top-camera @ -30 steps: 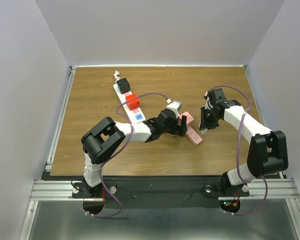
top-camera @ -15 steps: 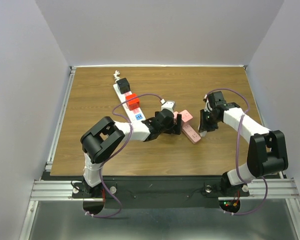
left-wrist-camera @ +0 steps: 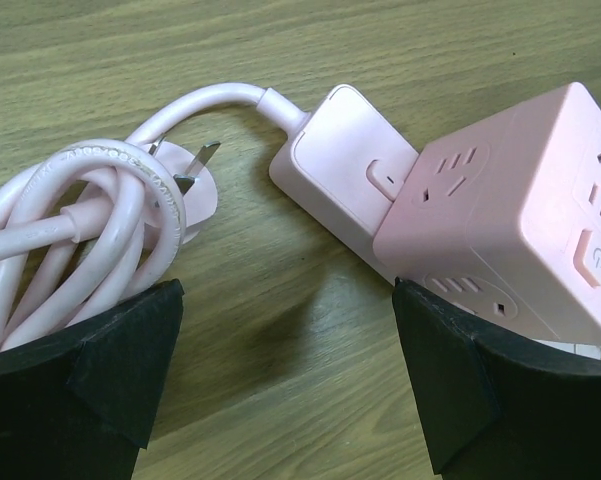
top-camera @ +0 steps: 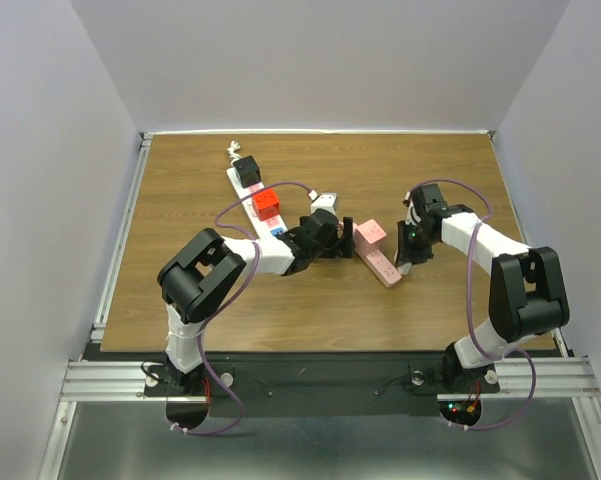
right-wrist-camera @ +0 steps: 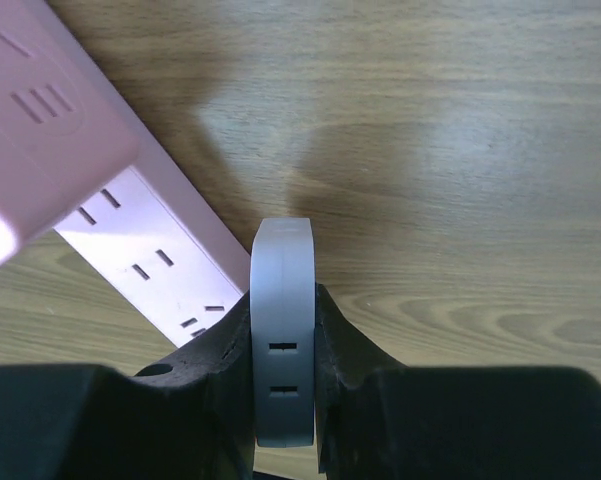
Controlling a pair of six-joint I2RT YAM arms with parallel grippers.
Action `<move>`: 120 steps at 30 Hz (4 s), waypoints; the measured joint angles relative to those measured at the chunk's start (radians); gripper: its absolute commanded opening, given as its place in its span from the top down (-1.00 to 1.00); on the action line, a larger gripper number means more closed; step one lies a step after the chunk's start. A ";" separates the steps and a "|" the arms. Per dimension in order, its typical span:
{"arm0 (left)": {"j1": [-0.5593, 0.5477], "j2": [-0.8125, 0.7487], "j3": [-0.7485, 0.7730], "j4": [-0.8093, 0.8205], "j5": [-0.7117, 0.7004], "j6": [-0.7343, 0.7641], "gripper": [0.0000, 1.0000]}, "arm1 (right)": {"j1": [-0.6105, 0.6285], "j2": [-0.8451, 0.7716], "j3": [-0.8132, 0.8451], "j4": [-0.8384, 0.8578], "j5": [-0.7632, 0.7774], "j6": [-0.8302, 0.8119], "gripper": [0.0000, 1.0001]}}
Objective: Insert the plug
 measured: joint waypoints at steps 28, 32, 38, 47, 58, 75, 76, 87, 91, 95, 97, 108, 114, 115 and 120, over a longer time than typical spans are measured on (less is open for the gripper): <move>0.083 -0.076 -0.144 0.096 0.030 0.040 -0.96 | 0.235 -0.023 0.026 0.032 0.003 0.127 0.99; 0.073 -0.152 -0.224 0.091 0.042 0.013 -0.96 | 0.235 -0.067 0.026 0.031 0.022 0.153 0.99; 0.025 -0.178 -0.241 0.116 0.083 -0.042 -0.96 | 0.235 -0.108 0.026 0.028 0.021 0.173 0.99; -0.030 -0.159 -0.214 0.171 0.130 -0.098 -0.96 | 0.235 -0.182 -0.018 0.058 -0.067 0.203 0.99; -0.031 -0.067 -0.164 0.165 0.117 -0.120 -0.78 | 0.235 -0.247 -0.035 0.062 -0.080 0.237 0.99; -0.033 -0.710 -0.518 0.302 0.352 0.069 -0.94 | 0.235 -0.272 0.235 0.072 -0.426 0.257 0.99; -0.027 -0.733 -0.515 0.321 0.396 0.077 -0.95 | 0.235 -0.270 0.246 0.077 -0.464 0.254 0.99; 0.050 -0.752 -0.498 0.423 0.667 0.079 -0.96 | 0.235 -0.267 0.258 0.079 -0.747 0.229 0.99; 0.051 -0.741 -0.496 0.468 0.720 0.057 -0.96 | 0.235 -0.273 0.254 0.080 -0.816 0.223 0.99; 0.051 -0.732 -0.493 0.528 0.764 0.021 -0.93 | 0.235 -0.284 0.248 0.079 -0.855 0.216 0.99; 0.052 -0.723 -0.489 0.560 0.779 0.002 -0.91 | 0.235 -0.286 0.248 0.079 -0.868 0.215 0.99; 0.057 -0.656 -0.485 0.737 0.837 -0.106 -0.33 | 0.235 -0.290 0.215 0.080 -0.908 0.204 0.99; 0.066 -0.627 -0.485 0.766 0.839 -0.148 0.27 | 0.235 -0.301 0.215 0.077 -0.926 0.186 0.99; 0.068 -0.624 -0.485 0.771 0.843 -0.160 0.32 | 0.235 -0.303 0.215 0.079 -0.926 0.176 0.99; 0.069 -0.618 -0.484 0.801 0.869 -0.188 0.71 | 0.235 -0.318 0.215 0.079 -0.918 0.156 0.99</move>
